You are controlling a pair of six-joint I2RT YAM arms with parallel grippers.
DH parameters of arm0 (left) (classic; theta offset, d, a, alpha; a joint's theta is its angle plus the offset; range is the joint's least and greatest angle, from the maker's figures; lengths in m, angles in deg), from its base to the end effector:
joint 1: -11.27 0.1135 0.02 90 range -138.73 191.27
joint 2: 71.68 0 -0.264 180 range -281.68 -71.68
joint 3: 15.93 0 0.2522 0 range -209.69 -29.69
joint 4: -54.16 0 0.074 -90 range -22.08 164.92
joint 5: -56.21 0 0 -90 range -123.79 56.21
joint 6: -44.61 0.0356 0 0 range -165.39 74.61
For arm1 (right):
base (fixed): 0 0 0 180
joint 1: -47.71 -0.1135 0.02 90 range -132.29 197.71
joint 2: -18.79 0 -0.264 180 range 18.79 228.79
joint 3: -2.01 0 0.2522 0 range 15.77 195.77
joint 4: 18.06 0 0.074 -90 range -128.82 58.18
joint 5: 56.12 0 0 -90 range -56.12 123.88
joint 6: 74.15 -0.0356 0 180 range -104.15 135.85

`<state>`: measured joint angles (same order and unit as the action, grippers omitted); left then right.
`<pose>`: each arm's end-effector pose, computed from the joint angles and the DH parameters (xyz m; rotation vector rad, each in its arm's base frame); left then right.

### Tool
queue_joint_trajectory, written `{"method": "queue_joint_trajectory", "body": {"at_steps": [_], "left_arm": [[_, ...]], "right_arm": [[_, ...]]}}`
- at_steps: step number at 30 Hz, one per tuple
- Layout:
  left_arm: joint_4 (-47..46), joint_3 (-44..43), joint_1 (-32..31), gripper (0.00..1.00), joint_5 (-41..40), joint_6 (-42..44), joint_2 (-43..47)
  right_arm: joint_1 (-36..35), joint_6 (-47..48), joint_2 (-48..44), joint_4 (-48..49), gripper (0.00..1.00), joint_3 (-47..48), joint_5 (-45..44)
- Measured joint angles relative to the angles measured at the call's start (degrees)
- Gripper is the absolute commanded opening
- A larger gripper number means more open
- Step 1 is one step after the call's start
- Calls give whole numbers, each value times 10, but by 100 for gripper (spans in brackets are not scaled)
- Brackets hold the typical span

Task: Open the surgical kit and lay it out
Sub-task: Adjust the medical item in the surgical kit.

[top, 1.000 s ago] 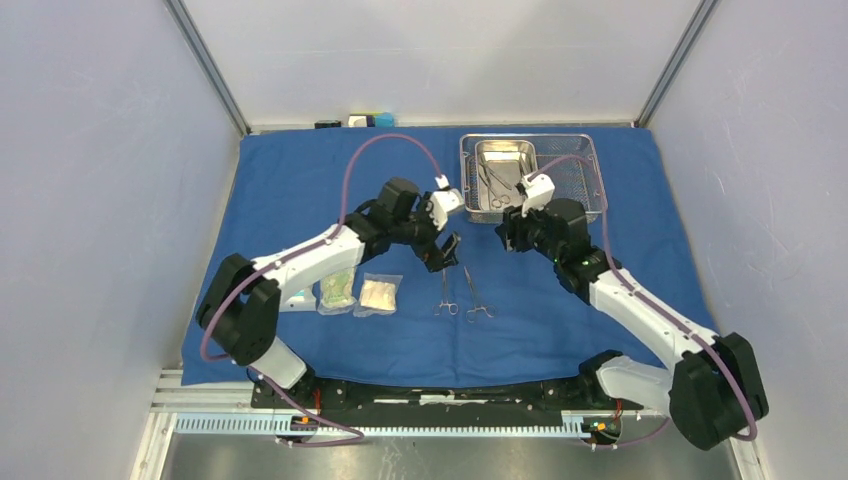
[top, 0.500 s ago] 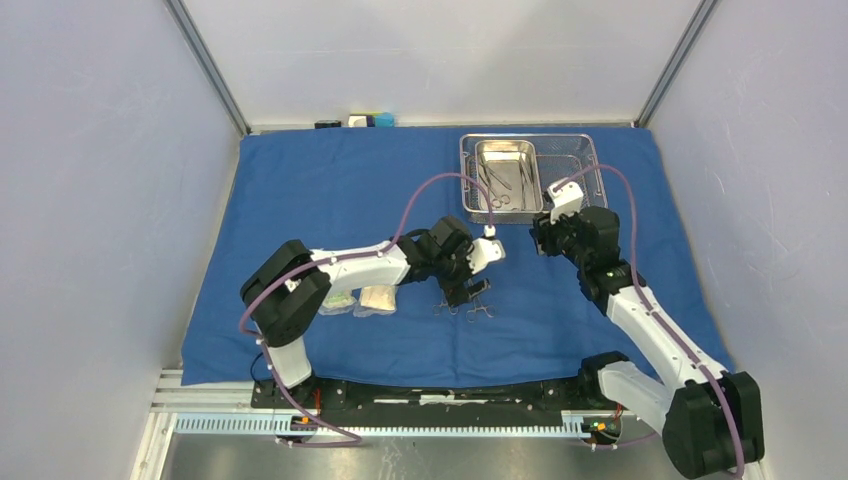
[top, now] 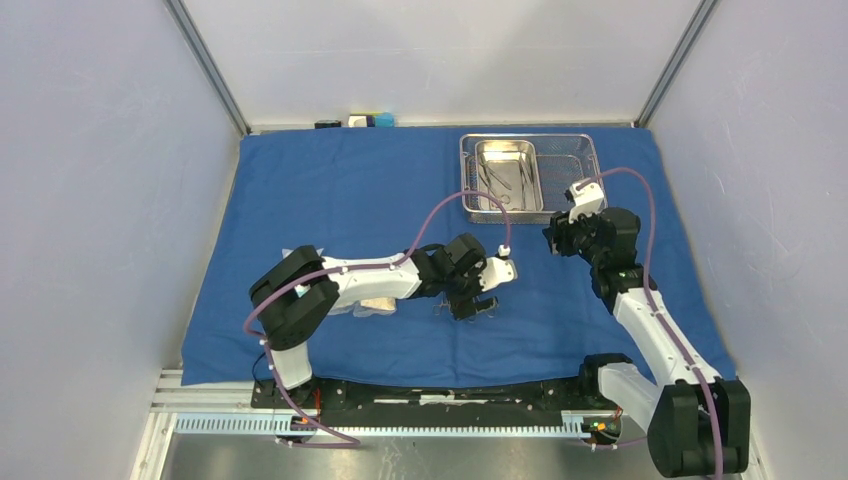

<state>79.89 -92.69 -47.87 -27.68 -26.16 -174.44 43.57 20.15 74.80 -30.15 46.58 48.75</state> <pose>0.1879 -0.3219 0.1745 1.6259 1.9209 -0.4242 0.2178 0.0249 0.2391 -0.3127 1.9508 0.2551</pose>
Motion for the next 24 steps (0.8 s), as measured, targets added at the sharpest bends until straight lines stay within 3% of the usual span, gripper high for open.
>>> {"method": "queue_joint_trajectory", "body": {"at_steps": [24], "left_arm": [[26,-11,-6,96,-45,32,-16]], "right_arm": [[36,-19,21,13,54,-12,63]]}}
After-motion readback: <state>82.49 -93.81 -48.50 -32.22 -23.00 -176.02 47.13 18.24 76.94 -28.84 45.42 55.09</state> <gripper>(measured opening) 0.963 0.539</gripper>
